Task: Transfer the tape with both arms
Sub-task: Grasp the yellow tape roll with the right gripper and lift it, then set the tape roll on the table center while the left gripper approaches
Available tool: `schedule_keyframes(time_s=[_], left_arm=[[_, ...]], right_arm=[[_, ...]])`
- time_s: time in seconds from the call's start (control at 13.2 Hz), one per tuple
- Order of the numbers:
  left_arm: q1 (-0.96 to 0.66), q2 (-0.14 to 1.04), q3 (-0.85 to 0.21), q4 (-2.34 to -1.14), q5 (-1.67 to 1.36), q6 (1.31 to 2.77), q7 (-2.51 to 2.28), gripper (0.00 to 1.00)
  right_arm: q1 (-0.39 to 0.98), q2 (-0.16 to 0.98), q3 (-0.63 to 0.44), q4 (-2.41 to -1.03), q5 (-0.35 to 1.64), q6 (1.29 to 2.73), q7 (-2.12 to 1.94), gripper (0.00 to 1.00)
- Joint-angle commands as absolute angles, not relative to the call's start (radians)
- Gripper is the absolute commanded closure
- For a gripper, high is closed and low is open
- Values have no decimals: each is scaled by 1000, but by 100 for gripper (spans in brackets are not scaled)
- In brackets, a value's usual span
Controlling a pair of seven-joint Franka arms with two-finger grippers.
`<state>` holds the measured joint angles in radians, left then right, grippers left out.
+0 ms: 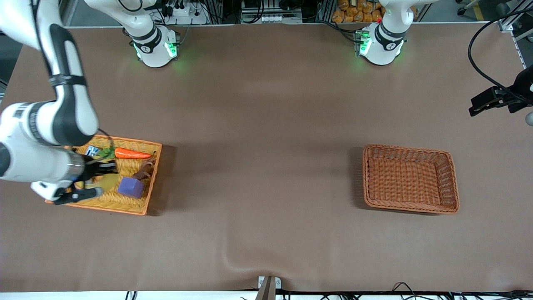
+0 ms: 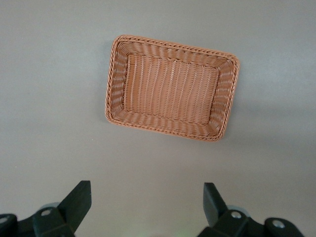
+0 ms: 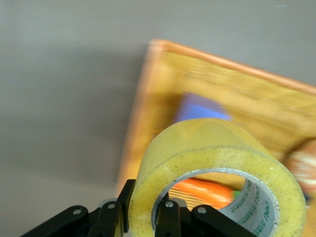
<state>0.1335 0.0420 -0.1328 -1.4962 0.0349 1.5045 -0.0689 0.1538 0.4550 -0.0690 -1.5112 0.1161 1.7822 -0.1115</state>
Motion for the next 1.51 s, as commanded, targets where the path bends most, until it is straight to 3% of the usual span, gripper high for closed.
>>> schedule_keyframes(time_s=[0.0,0.15,0.38,0.83,0.91,0.98,1.06,1.13,1.44], left_arm=[[140,37,-135,-1499,26,1493,-58,0],[140,37,-135,-1499,26,1493,-58,0],[141,37,-135,-1505,28,1491,-58,0],[143,35,-135,-1508,29,1491,-58,0],[141,37,-135,-1508,29,1491,-58,0],[141,40,-135,-1508,29,1493,-58,0],[140,47,-135,-1508,29,1494,-60,0],[140,52,-133,-1508,29,1494,-61,0],[140,63,-135,-1505,29,1511,-71,0]], right_arm=[[320,471,-81,-1457,175,1758,110,100],[449,503,-81,-1421,212,1779,316,100],[642,680,-81,-1240,260,1926,613,100],[798,954,-51,-1095,276,2169,830,100],[807,966,-51,-1098,275,2192,830,92],[799,968,-51,-1100,275,2192,828,50],[787,960,-52,-1100,270,2181,824,15],[770,941,-54,-1101,267,2180,821,0],[700,833,-87,-1167,206,1993,723,0]])
